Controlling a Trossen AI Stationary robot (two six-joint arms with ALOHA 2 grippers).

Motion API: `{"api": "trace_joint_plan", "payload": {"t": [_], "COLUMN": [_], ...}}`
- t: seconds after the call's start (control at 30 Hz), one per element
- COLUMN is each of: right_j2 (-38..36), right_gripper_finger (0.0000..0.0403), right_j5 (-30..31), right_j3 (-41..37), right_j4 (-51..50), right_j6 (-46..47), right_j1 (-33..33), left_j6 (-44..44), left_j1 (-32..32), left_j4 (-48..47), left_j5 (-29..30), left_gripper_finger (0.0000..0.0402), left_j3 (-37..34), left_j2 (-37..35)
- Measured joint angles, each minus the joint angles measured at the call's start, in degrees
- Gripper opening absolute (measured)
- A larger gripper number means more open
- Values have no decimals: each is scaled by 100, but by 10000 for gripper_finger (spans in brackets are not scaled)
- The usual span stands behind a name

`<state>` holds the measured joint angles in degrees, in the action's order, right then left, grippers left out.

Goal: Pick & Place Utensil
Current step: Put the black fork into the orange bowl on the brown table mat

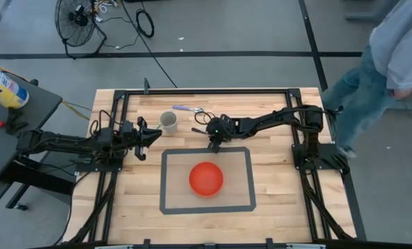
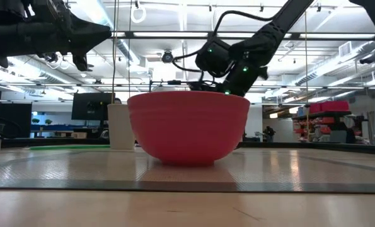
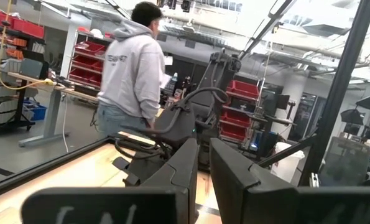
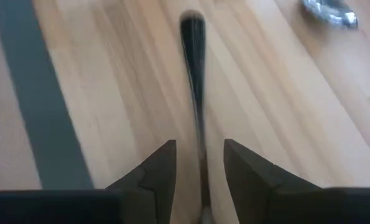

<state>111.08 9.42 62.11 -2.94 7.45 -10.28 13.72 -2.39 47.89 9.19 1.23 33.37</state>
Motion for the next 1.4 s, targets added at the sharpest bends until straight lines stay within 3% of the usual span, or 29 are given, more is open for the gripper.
{"api": "trace_joint_plan", "payload": {"t": [0.13,0.5,0.87,1.17,1.4], "right_j2": [12,56,1319,1670,1690], "right_gripper_finger": [134,134,134,134,134], "right_j5": [-269,-307,-562,-845,-626], "right_j3": [49,1429,3340,3488,3436], "right_j4": [173,-2093,-4382,-4570,-4284], "right_j6": [69,-50,-197,-140,-203], "right_j1": [-113,-247,-301,-342,-327], "left_j6": [0,1,8,13,11], "left_j1": [0,-7,-7,-4,-2], "left_j4": [-14,-24,-21,-24,-21], "left_j5": [11,111,109,109,109], "left_gripper_finger": [48,48,48,48,48], "left_j3": [0,0,0,0,0], "left_j2": [1,-1,-1,2,1]}}
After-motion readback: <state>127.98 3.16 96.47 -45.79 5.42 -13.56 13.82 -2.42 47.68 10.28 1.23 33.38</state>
